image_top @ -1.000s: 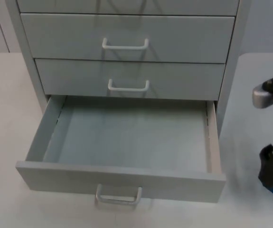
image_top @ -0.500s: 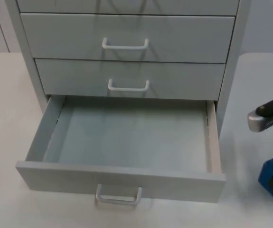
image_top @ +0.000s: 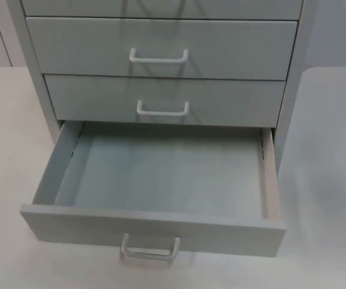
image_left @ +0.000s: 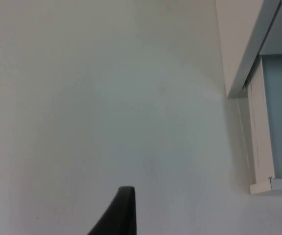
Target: Open the drawer with the left hand, place the block into the drawer with the right hand, then close the drawer with the left hand.
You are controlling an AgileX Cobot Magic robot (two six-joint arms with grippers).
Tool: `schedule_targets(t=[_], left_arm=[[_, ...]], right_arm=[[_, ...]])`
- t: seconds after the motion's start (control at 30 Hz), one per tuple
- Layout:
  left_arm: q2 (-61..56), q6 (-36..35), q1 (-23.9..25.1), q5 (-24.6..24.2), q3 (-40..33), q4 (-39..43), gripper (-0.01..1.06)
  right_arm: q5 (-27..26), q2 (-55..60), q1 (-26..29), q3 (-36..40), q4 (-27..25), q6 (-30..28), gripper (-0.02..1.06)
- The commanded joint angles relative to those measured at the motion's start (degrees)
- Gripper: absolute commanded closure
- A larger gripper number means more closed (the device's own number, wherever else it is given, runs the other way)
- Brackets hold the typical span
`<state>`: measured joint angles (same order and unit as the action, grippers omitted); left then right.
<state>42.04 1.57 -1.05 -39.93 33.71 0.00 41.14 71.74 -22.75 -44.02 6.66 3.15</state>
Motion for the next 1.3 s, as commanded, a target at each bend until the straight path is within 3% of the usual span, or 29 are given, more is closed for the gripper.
schedule_targets(t=[0.0, 0.2, 0.33, 0.37, 0.43, 0.67, 0.87, 0.93, 1.13, 1.27], left_arm=[[-0.4, -0.39, -0.3, 0.31, -0.33, 0.0, 0.0], [-0.4, -0.39, -0.3, 0.31, -0.33, 0.0, 0.0], [-0.4, -0.39, -0.3, 0.31, -0.33, 0.0, 0.0], [-0.4, -0.39, -0.3, 0.31, -0.33, 0.0, 0.0], [-0.4, -0.39, -0.3, 0.31, -0.33, 0.0, 0.0], [-0.4, -0.39, -0.3, 0.42, -0.33, -0.34, 0.0], [-0.4, -0.39, -0.3, 0.58, -0.33, -0.55, 0.0], [-0.4, -0.39, -0.3, 0.66, -0.33, -0.55, 0.0], [-0.4, -0.39, -0.3, 0.34, -0.33, -0.78, 0.0], [-0.4, -0.39, -0.3, 0.35, -0.33, -0.89, 0.0]], right_arm=[[0.23, -2.79, -0.48, 1.05, -0.3, 0.28, 1.04], [1.72, -4.0, -0.48, 1.65, -1.42, 0.06, 1.04], [2.78, -4.0, -1.01, 1.65, -9.38, -8.2, 1.05], [2.78, -4.0, -1.01, 1.65, -9.38, -8.2, 1.05], [2.51, -4.0, -3.31, 1.65, -12.18, -10.76, 1.05], [-0.5, -2.89, -14.65, -0.14, -12.57, -10.03, 1.05], [-0.88, 3.34, -19.88, -4.95, -9.48, -10.03, 1.05], [-0.88, 9.57, -21.31, -8.19, -5.13, -10.03, 1.05], [-2.42, 21.45, -21.8, -16.19, 0.21, -10.03, 1.05], [-3.99, 28.89, -21.8, -21.77, 0.66, -10.03, 1.05]])
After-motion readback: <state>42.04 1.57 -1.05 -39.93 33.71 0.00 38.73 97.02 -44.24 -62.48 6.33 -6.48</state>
